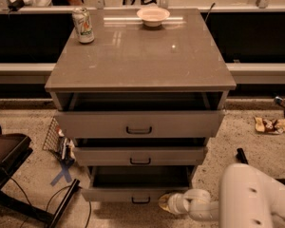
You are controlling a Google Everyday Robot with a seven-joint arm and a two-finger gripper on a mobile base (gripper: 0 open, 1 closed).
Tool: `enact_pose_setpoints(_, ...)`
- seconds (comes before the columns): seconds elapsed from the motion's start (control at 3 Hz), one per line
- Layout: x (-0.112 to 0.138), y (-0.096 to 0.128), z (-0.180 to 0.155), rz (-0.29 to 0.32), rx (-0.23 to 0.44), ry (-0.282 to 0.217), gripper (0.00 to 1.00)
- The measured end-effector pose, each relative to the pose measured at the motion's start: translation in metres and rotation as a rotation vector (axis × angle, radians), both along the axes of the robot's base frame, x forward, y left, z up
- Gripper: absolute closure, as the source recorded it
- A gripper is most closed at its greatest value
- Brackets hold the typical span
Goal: Close bottom drawer
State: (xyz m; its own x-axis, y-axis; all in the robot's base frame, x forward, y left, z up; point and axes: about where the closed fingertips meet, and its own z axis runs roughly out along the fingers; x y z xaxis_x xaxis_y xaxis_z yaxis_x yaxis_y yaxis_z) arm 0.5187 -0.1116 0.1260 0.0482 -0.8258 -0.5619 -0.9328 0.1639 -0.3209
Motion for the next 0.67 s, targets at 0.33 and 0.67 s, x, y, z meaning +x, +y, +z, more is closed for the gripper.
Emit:
enact_pose_setpoints(0.33,0.02,0.002,0.008,0.019,-0.003,-0.026,1.0)
enact_pose_setpoints(0.67,0.062,0.008,0.02,0.062,-0.014,-0.066,1.0)
